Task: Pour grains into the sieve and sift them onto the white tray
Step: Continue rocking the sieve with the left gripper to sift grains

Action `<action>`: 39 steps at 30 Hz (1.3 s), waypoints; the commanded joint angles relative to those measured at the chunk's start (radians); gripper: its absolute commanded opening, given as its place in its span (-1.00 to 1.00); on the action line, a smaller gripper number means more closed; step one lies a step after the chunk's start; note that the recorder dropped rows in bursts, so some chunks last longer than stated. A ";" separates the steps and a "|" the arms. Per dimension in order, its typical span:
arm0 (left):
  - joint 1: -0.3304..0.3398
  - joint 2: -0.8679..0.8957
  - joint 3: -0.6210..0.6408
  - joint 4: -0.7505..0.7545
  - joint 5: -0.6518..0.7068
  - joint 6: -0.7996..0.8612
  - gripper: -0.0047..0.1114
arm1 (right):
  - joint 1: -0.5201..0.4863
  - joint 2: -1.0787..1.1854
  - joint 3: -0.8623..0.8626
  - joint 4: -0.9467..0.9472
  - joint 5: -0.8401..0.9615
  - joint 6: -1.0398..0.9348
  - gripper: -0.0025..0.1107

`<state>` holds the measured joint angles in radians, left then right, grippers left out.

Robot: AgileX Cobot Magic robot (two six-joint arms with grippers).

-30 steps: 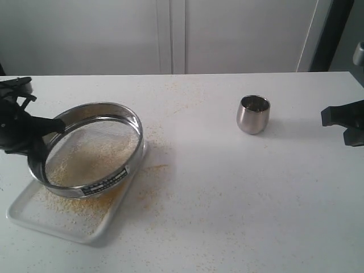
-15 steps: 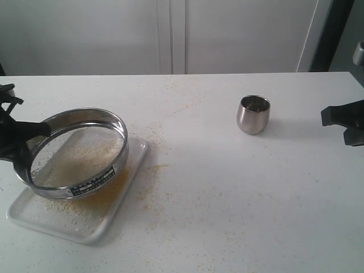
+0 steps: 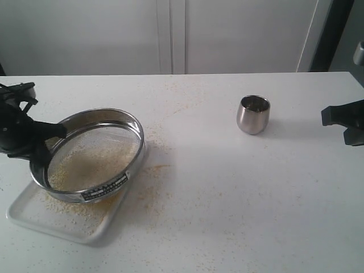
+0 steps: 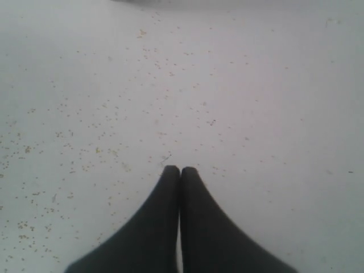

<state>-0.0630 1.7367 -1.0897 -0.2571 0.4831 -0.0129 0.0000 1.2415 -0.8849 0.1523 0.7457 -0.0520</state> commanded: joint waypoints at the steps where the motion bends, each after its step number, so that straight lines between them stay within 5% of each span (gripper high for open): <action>1: 0.062 0.015 -0.016 -0.077 0.063 -0.004 -0.92 | -0.006 -0.007 0.004 -0.004 -0.009 0.004 -0.96; 4: 0.009 -0.002 -0.016 -0.157 0.058 0.166 -0.92 | -0.006 -0.007 0.004 -0.004 -0.010 0.004 -0.96; 9: 0.041 0.013 -0.016 0.010 0.022 -0.095 -0.92 | -0.006 -0.007 0.004 -0.004 -0.010 0.004 -0.96; 15: -0.029 -0.015 -0.016 -0.040 0.017 0.069 -0.92 | -0.006 -0.007 0.004 -0.004 -0.013 0.004 -0.96; 20: 0.021 -0.008 -0.016 0.079 0.015 -0.177 -0.92 | -0.006 -0.007 0.004 -0.004 -0.013 0.004 -0.96; 25: -0.017 -0.041 -0.016 0.087 -0.001 -0.019 -0.92 | -0.006 -0.007 0.004 -0.004 -0.020 0.004 -0.96; 29: 0.051 -0.021 -0.016 0.115 0.031 -0.246 -0.92 | -0.006 -0.007 0.004 -0.004 -0.020 0.004 -0.96; 32: 0.028 -0.026 -0.016 0.024 0.109 -0.073 -0.92 | -0.006 -0.007 0.004 -0.004 -0.022 0.004 -0.96; 35: -0.011 -0.032 -0.014 -0.025 0.018 0.099 -0.92 | -0.006 -0.007 0.004 -0.004 -0.024 0.004 -0.96; 39: 0.044 -0.018 -0.016 -0.029 0.001 -0.100 -0.92 | -0.006 -0.007 0.004 -0.004 -0.037 0.004 -0.96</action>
<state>-0.0615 1.7245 -1.0992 -0.2486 0.4909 0.0000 0.0000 1.2415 -0.8849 0.1523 0.7236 -0.0497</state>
